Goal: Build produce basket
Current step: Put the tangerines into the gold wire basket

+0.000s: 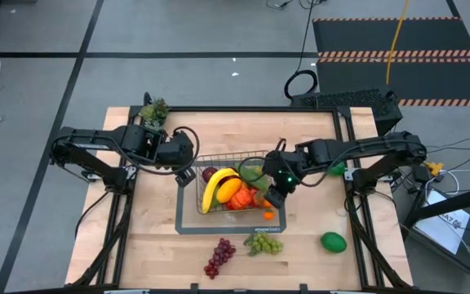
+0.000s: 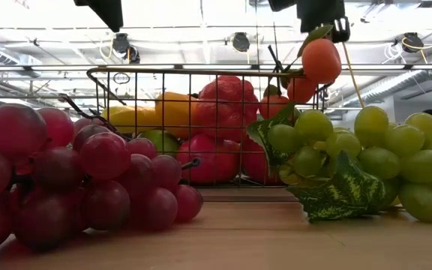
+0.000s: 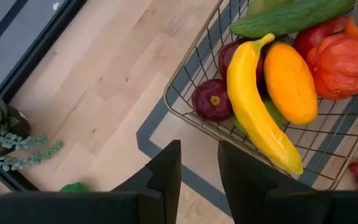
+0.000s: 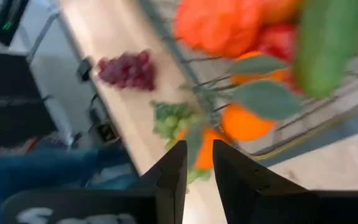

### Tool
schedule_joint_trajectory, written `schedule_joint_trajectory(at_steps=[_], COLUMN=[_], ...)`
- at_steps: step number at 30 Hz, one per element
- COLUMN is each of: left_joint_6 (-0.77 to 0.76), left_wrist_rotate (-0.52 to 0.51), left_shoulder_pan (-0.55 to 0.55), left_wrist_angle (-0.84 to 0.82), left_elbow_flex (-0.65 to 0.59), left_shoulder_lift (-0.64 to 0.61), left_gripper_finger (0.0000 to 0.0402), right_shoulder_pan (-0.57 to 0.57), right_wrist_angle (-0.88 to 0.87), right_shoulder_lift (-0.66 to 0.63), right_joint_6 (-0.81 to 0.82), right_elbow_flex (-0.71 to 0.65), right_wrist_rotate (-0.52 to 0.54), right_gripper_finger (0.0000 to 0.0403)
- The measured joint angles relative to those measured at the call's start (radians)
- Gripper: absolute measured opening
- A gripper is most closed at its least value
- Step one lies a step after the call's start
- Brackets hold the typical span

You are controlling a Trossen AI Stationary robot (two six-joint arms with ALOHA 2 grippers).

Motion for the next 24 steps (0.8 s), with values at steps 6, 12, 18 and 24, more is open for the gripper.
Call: schedule_joint_trajectory(at_steps=[6,12,18,24], left_joint_6=[0.008,0.011,0.001,-0.02], left_wrist_rotate=[-0.035,-0.043,-0.043,-0.043], left_shoulder_pan=[0.0,0.0,0.0,0.0], left_wrist_angle=[0.002,0.001,0.001,0.001], left_elbow_flex=[0.0,0.0,0.0,0.0], left_shoulder_lift=[0.0,0.0,0.0,0.0], left_gripper_finger=[0.0108,0.0108,0.0108,0.0108], right_shoulder_pan=[0.068,0.129,0.103,0.071], right_wrist_angle=[0.151,0.276,0.363,0.482], right_shoulder_lift=[0.0,0.0,0.001,0.001], right_joint_6=[-0.25,-0.467,-0.485,-0.489], right_elbow_flex=[-0.013,-0.067,-0.156,-0.24], right_wrist_rotate=[0.07,0.228,0.226,0.169], right_gripper_finger=[0.0081,0.0123,0.014,0.012])
